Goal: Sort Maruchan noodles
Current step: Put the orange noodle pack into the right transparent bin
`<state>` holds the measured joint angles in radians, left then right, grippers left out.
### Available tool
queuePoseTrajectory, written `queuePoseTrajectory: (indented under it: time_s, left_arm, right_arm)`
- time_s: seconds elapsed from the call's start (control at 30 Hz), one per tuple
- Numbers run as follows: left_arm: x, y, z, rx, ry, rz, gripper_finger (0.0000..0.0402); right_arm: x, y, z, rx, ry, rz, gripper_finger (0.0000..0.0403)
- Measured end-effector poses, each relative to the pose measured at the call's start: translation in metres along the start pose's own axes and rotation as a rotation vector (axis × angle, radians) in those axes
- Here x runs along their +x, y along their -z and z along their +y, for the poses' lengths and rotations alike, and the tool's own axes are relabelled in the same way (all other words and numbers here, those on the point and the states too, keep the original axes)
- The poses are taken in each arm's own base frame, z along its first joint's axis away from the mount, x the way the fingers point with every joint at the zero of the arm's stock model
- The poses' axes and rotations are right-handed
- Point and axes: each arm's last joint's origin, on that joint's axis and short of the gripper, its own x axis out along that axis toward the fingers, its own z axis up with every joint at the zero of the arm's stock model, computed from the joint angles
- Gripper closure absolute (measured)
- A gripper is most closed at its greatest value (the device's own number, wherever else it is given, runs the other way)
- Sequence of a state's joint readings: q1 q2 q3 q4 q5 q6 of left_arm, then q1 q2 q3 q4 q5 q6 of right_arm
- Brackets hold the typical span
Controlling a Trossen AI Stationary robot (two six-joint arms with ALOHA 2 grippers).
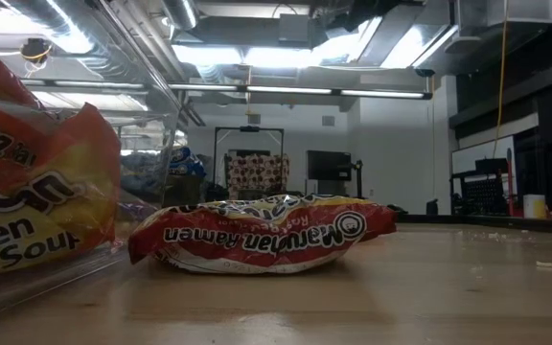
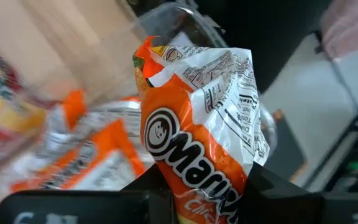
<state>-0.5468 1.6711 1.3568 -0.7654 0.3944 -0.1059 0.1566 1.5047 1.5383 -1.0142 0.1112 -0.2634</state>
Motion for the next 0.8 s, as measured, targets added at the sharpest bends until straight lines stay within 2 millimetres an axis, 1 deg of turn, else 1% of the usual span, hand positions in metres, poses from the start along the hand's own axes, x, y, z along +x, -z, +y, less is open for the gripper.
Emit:
queuePoseTrajectory:
  time_s: [0.27, 0.4, 0.67, 0.8]
  left_arm:
    - [0.0059, -0.0007, 0.0028, 0.151, -0.018, 0.011, 0.0321]
    - [0.0062, -0.0026, 0.0035, 0.193, -0.031, -0.007, 0.0321]
    - [0.0068, -0.0066, 0.0017, 0.189, -0.047, -0.047, 0.0321]
    - [0.0071, -0.0067, 0.0020, 0.133, -0.083, -0.051, 0.0320]
  right_arm:
    - [0.0000, 0.0000, 0.0000, -0.002, 0.000, 0.000, 0.0132]
    - [0.0001, 0.0001, 0.0000, -0.002, 0.000, 0.000, 0.0132]
    - [0.0001, 0.0002, 0.0001, -0.003, 0.000, 0.002, 0.0132]
    - [0.0001, 0.0002, 0.0001, -0.003, -0.001, 0.002, 0.0132]
